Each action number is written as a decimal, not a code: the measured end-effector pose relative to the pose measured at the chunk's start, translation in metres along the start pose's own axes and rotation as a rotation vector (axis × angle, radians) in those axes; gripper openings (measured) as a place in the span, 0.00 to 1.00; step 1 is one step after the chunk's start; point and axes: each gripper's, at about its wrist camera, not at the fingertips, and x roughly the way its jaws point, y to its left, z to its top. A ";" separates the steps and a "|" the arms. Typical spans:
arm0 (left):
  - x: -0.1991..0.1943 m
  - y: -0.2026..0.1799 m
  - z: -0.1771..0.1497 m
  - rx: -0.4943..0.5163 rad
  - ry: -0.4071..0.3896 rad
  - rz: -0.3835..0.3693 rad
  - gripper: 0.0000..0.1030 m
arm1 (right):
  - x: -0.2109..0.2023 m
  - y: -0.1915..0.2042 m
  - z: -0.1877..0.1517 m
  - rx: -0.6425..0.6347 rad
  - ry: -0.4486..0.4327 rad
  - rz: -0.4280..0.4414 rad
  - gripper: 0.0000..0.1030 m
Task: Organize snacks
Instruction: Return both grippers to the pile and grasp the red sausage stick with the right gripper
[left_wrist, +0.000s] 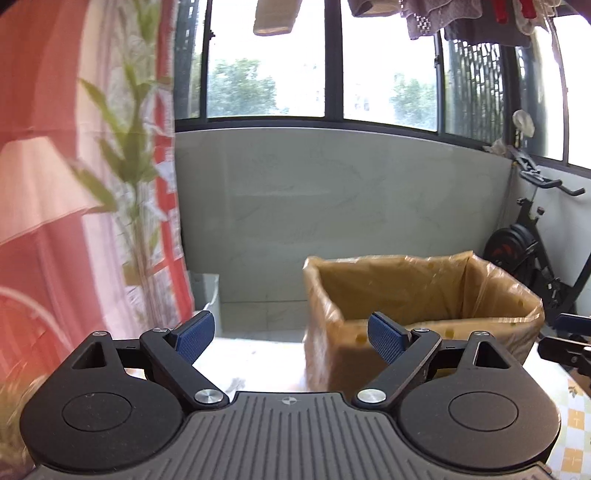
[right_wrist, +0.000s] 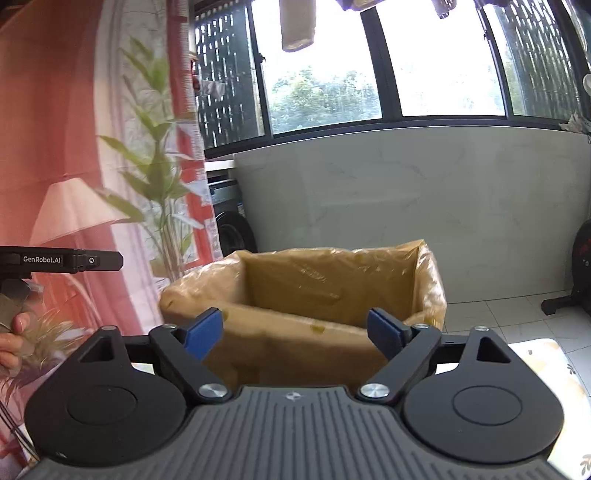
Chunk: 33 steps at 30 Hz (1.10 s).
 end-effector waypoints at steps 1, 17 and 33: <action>-0.007 0.001 -0.006 -0.002 -0.001 0.009 0.89 | -0.006 0.003 -0.005 0.002 -0.001 0.000 0.87; -0.046 -0.007 -0.136 -0.097 0.163 0.000 0.81 | -0.065 0.014 -0.130 0.032 0.242 -0.084 0.85; -0.041 -0.026 -0.185 -0.062 0.279 -0.085 0.78 | -0.044 0.007 -0.185 -0.023 0.516 -0.132 0.82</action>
